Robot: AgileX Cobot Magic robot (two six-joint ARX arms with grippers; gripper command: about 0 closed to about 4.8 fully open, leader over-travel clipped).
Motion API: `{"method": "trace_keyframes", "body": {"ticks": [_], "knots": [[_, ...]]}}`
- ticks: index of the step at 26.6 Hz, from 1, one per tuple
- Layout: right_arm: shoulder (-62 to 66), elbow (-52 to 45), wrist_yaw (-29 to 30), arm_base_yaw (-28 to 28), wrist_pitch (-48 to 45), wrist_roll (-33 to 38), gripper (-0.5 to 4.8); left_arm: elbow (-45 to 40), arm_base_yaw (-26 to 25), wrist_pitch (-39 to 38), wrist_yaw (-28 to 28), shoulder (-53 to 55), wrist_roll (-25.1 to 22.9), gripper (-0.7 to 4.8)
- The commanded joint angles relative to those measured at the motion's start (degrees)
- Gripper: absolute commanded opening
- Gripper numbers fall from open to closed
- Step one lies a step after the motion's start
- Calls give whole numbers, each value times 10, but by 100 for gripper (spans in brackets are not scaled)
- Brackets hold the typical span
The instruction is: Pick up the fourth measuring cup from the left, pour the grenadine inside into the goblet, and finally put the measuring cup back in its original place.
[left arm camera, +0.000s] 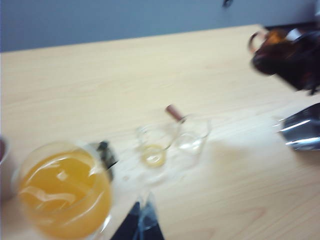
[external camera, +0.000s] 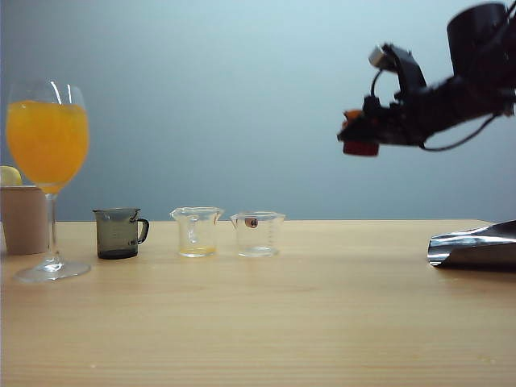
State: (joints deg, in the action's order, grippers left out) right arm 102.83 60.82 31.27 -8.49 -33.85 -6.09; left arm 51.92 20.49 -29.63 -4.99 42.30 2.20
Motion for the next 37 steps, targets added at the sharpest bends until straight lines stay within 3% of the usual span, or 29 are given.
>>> {"method": "trace_keyframes", "body": {"ticks": [1,5,15,21,37], "knots": [[-20,16,3,-17,12,1,49,23,0,-33,56,-1,-3,-5],[-22,74,2,-63,64,1,50,52,0,-75,89,-1,-18,-5],[-21,172,-36,-145,122,0,50,60,1,-85,85,-2,-15,-5],[-13,224,-51,-193,177,1,50,60,1,-85,56,-2,-16,-5],[64,325,-71,-266,221,1,50,60,1,-85,47,-2,-16,-5]]}}
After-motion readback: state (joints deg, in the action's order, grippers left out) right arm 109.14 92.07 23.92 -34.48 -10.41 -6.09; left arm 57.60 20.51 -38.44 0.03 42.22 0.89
